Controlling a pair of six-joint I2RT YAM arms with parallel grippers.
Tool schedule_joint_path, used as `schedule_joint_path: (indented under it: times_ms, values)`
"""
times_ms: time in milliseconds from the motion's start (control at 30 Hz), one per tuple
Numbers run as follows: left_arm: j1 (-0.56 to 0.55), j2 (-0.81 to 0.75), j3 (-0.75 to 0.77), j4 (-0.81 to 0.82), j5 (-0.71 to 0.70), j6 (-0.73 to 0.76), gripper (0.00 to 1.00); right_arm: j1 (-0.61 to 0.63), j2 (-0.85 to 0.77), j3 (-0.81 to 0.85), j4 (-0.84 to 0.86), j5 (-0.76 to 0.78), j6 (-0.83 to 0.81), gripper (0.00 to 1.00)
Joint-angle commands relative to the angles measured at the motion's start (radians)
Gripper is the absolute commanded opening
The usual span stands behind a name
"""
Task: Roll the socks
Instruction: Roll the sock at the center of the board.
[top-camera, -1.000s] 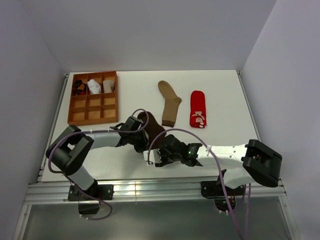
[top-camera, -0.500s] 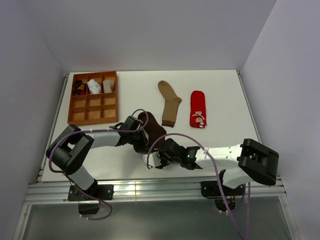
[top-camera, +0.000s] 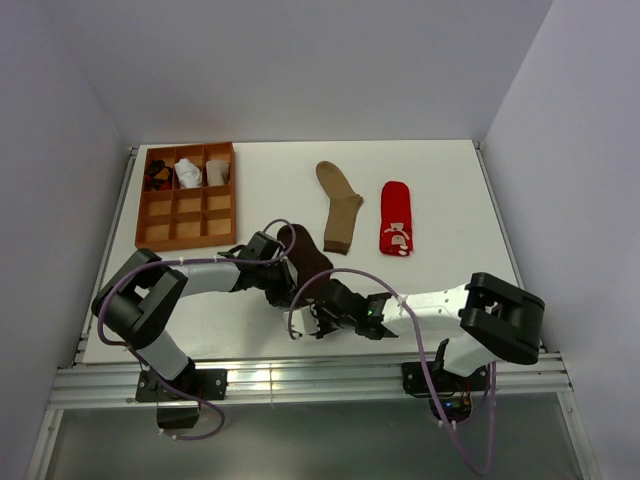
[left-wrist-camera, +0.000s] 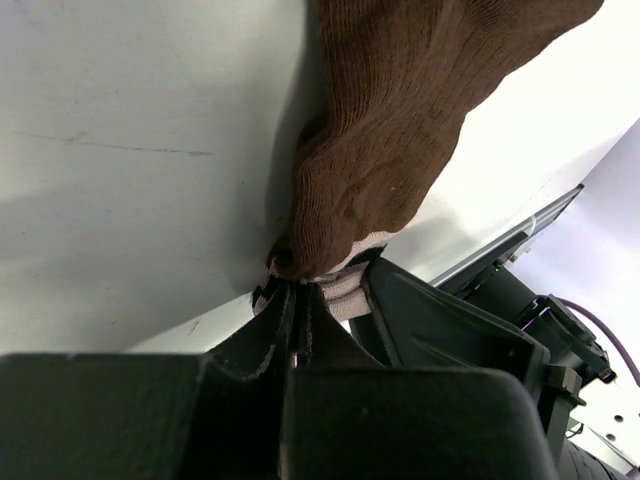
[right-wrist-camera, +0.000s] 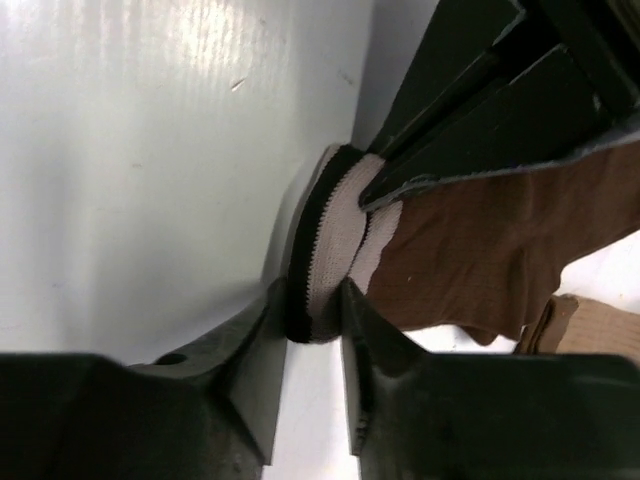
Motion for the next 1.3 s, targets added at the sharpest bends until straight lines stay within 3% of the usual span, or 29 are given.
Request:
schedule_joint_path:
  times_ms: [0, 33, 133, 333, 467, 667, 1033, 1267]
  values:
    - [0.0, 0.016, -0.016, -0.142, -0.058, 0.055, 0.0, 0.007, 0.043, 0.051, -0.005, 0.031, 0.005, 0.31]
    - [-0.001, 0.013, -0.016, -0.144, -0.056, 0.057, 0.0, 0.009, 0.048, 0.062, -0.016, 0.028, 0.011, 0.25]
    - [-0.001, 0.008, -0.019, -0.144, -0.059, 0.058, 0.02, 0.006, 0.062, 0.1, -0.062, 0.001, 0.034, 0.2]
    - [0.008, -0.036, -0.068, -0.096, -0.056, 0.023, 0.16, -0.063, 0.093, 0.244, -0.296, -0.168, 0.079, 0.18]
    - [0.022, -0.072, -0.097, -0.069, -0.066, 0.002, 0.24, -0.161, 0.18, 0.409, -0.514, -0.364, 0.102, 0.18]
    - [0.04, -0.121, -0.143, -0.023, -0.083, -0.029, 0.34, -0.302, 0.327, 0.62, -0.758, -0.536, 0.122, 0.18]
    - [0.06, -0.239, -0.143, -0.065, -0.225, 0.003, 0.38, -0.471, 0.591, 0.849, -1.063, -0.795, 0.143, 0.18]
    - [0.054, -0.322, -0.116, -0.033, -0.378, 0.123, 0.4, -0.549, 0.744, 0.962, -1.183, -0.842, 0.169, 0.18]
